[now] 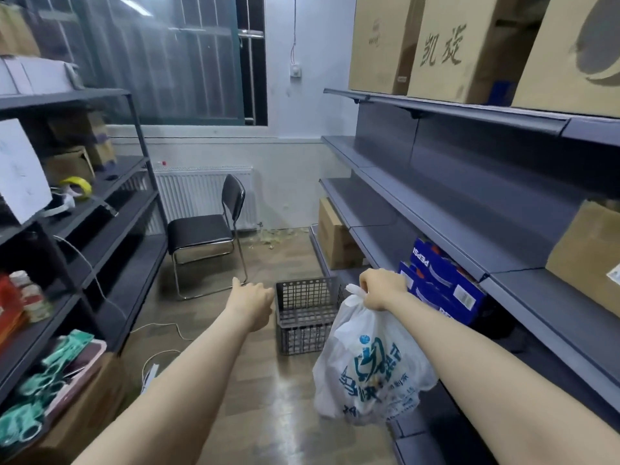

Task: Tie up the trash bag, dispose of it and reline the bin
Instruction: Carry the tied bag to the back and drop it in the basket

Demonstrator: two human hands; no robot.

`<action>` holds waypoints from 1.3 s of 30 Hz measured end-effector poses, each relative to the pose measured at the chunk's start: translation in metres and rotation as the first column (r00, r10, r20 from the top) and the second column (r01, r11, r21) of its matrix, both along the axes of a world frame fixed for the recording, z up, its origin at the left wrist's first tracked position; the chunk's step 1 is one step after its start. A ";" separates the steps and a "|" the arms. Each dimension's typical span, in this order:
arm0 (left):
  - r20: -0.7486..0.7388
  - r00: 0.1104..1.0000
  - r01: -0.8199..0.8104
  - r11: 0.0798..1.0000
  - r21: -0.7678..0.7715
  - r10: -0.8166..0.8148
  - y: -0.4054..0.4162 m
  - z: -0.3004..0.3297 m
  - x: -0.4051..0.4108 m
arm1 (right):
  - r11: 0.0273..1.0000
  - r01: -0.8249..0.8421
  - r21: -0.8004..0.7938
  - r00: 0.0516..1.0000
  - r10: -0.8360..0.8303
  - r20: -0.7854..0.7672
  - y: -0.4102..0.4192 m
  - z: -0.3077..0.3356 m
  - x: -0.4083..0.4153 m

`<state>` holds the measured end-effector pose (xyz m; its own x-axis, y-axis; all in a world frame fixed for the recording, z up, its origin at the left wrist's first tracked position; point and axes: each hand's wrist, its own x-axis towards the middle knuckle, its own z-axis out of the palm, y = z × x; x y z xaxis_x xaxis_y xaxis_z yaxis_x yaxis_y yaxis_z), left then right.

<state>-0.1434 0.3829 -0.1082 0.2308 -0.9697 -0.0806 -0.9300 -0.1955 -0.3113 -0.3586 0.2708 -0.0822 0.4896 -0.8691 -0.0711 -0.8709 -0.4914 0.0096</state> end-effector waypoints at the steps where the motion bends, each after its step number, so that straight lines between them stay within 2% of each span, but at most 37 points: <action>1: -0.003 1.000 0.006 1.000 0.011 -0.006 -0.017 -0.001 0.012 | 1.000 0.010 0.006 1.000 -0.010 -0.004 -0.016 0.000 0.011; 14: -0.027 0.999 0.033 0.990 0.138 -0.029 -0.251 -0.057 0.136 | 0.994 0.102 0.039 0.995 -0.103 0.010 -0.256 -0.064 0.136; 21: -0.117 0.993 0.035 0.987 0.160 -0.016 -0.395 -0.083 0.189 | 0.987 0.114 0.115 0.993 -0.109 -0.042 -0.388 -0.097 0.198; 31: -0.143 0.984 0.147 0.937 0.318 -0.106 -0.575 -0.145 0.283 | 0.922 0.293 0.253 0.956 -0.281 -0.084 -0.536 -0.183 0.291; 39: -0.194 0.952 0.297 0.874 0.386 -0.238 -0.699 -0.201 0.331 | 0.819 0.455 0.349 0.878 -0.478 -0.023 -0.612 -0.268 0.335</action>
